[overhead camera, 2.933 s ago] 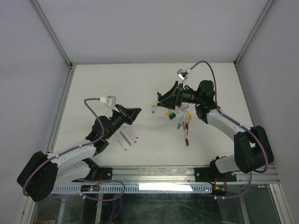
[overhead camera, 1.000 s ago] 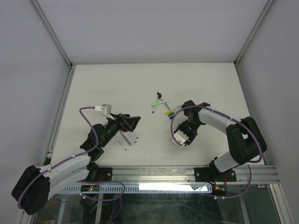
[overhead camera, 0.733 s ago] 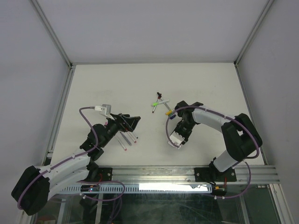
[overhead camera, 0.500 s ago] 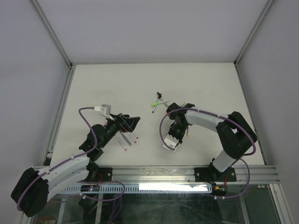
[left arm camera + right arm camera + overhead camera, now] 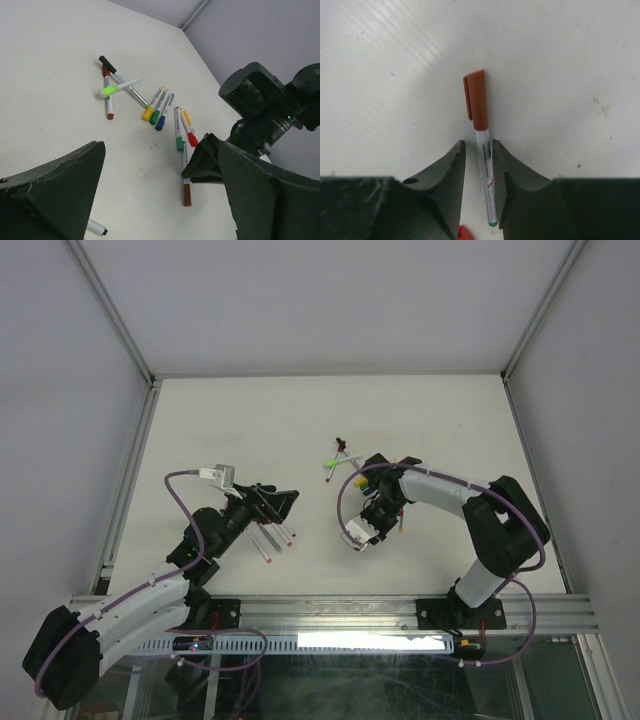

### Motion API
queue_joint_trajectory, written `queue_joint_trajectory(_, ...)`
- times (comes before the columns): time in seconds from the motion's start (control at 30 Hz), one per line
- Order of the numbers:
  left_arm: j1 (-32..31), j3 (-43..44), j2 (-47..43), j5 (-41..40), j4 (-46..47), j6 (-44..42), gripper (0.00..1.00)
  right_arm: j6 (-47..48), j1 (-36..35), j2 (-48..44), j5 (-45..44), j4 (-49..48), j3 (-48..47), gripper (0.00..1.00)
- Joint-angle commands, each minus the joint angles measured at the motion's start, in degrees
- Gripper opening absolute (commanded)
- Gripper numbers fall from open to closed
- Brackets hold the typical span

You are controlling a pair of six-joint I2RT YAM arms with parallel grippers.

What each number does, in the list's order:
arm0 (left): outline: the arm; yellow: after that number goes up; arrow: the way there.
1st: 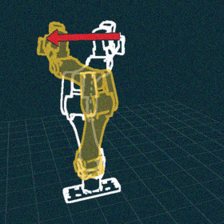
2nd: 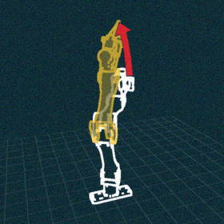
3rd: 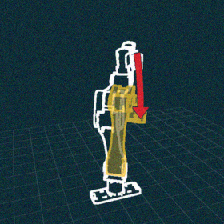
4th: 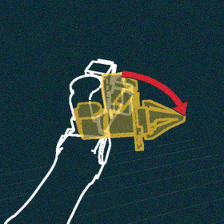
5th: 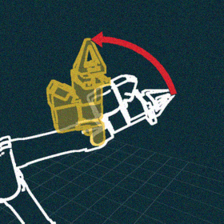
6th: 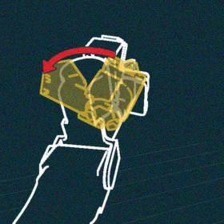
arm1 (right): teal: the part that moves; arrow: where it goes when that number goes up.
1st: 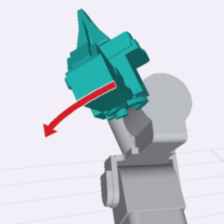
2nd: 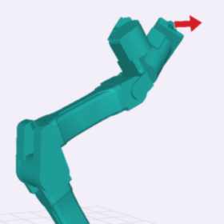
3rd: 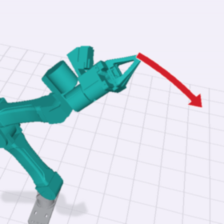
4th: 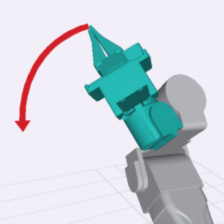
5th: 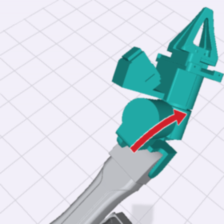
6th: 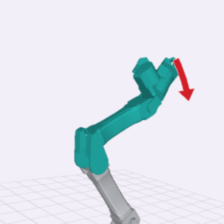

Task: Open the pen caps
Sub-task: Pick up the pen from the center of the board.

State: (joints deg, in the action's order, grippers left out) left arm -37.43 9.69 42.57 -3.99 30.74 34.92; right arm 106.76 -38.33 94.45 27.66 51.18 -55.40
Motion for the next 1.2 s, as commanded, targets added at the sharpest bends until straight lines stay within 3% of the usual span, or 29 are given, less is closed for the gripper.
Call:
queue_joint_trajectory(0.0, 0.19, 0.5, -1.1, 1.42, 0.63, -1.35, 0.99, 0.06, 3.94, -0.45, -3.26, 1.57, 0.05, 0.32)
queue_joint_trajectory(0.33, 0.17, 0.59, -1.23, 2.04, 0.69, -0.84, 0.99, 0.25, 4.5, 4.46, -3.2, 3.51, -2.49, 0.29)
queue_joint_trajectory(0.67, 0.1, -0.22, -2.43, 1.95, 0.53, -0.34, 0.98, -7.24, 1.38, 6.62, -3.94, 1.51, -2.75, 0.0)
queue_joint_trajectory(0.97, 0.14, -3.96, -5.12, 3.36, 6.02, 2.41, 0.98, -17.03, 2.19, 0.24, 6.67, -1.02, -3.04, 0.0)
queue_joint_trajectory(1.17, 0.17, -7.61, -5.29, 5.64, 16.39, 5.24, 0.98, -24.63, 3.89, -4.41, 14.77, -3.23, -3.95, 0.0)
